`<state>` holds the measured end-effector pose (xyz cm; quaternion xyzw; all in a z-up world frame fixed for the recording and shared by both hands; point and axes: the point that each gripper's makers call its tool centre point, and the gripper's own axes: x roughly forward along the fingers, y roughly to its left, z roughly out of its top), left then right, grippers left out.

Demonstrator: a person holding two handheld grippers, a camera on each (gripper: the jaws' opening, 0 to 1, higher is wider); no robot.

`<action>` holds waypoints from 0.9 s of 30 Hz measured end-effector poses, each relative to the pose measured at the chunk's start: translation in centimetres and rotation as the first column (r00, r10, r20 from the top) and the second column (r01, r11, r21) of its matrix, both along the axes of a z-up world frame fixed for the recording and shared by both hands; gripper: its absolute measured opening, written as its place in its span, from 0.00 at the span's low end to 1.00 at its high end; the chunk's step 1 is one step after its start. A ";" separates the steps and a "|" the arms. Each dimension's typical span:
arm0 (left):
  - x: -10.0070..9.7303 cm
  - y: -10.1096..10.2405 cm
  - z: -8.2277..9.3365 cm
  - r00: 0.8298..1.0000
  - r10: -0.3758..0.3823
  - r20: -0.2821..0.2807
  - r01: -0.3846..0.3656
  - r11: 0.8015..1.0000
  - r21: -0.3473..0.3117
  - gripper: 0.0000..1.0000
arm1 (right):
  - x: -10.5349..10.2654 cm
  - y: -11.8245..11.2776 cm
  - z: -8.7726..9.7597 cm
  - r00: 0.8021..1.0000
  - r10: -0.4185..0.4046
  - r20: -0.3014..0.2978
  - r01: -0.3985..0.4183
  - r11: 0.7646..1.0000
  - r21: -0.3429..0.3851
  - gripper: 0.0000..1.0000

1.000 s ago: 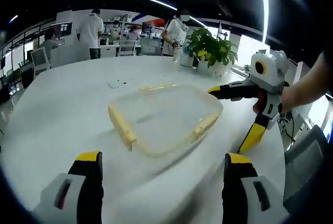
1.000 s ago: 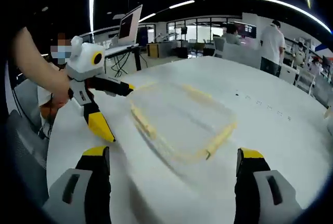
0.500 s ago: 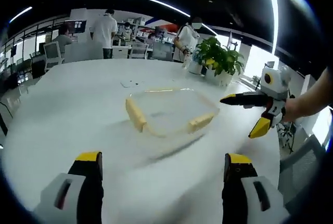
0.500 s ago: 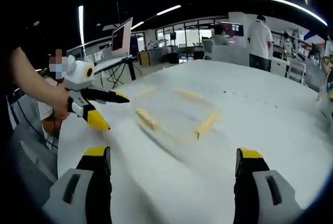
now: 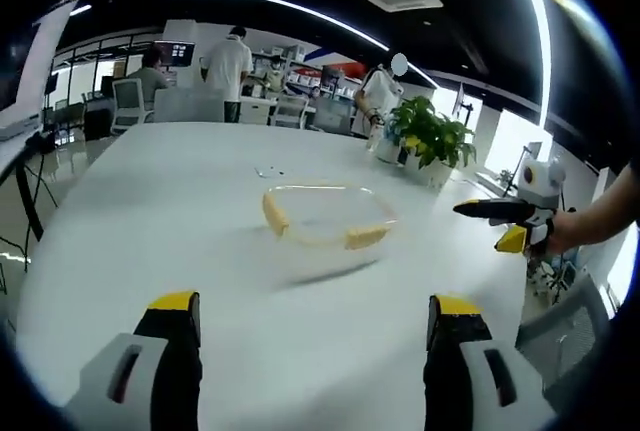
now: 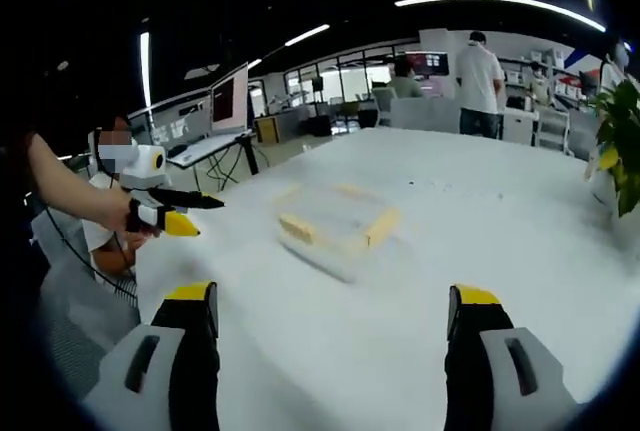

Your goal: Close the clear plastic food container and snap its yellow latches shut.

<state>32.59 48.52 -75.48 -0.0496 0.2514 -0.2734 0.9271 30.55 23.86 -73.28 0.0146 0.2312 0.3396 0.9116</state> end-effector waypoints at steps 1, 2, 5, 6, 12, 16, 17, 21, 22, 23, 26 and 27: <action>-0.5 0.2 0.2 1.000 0.006 -0.002 -0.006 1.000 -0.005 0.92 | -0.6 -0.2 0.2 1.000 0.000 0.000 0.000 1.000 0.006 0.93; -1.2 0.6 0.6 1.000 0.020 -0.001 -0.020 1.000 -0.012 0.92 | -1.1 -0.4 0.5 1.000 -0.001 0.004 0.001 1.000 0.005 0.93; -3.2 1.6 1.4 0.998 0.062 -0.015 -0.063 0.997 -0.041 0.91 | -2.2 -0.9 1.4 1.000 -0.029 0.001 0.028 0.999 0.037 0.92; -4.0 1.9 1.5 0.997 0.074 -0.018 -0.075 0.996 -0.048 0.91 | -2.7 -1.1 1.7 0.999 -0.042 -0.004 0.043 0.997 0.057 0.92; -8.1 2.9 2.0 0.991 0.128 -0.032 -0.130 0.990 -0.048 0.91 | -5.2 -2.2 2.6 0.996 -0.083 -0.032 0.086 0.991 0.100 0.92; -9.8 3.5 2.6 0.982 0.186 -0.035 -0.188 0.979 -0.081 0.90 | -6.7 -3.0 3.2 0.994 -0.108 -0.035 0.112 0.986 0.124 0.92; -10.2 3.6 2.6 0.981 0.191 -0.038 -0.193 0.978 -0.083 0.90 | -7.2 -3.1 3.3 0.993 -0.116 -0.034 0.119 0.985 0.128 0.92; -11.7 3.3 3.2 0.981 0.195 0.002 -0.195 0.979 -0.060 0.89 | -9.1 -2.8 4.0 0.994 -0.113 0.000 0.112 0.985 0.132 0.92; -12.2 3.0 3.5 0.981 0.193 0.018 -0.191 0.980 -0.052 0.89 | -9.4 -2.6 4.4 0.994 -0.109 0.019 0.105 0.985 0.134 0.92; -12.4 2.9 3.7 0.981 0.194 0.027 -0.192 0.980 -0.052 0.88 | -9.8 -2.4 4.6 0.994 -0.107 0.030 0.102 0.986 0.135 0.93; -13.2 2.6 4.2 0.976 0.208 0.058 -0.204 0.976 -0.079 0.88 | -10.7 -1.5 5.4 0.991 -0.116 0.072 0.103 0.980 0.170 0.94; -13.6 2.4 4.2 0.975 0.212 0.065 -0.206 0.975 -0.082 0.88 | -10.9 -1.3 5.5 0.990 -0.121 0.078 0.105 0.978 0.182 0.95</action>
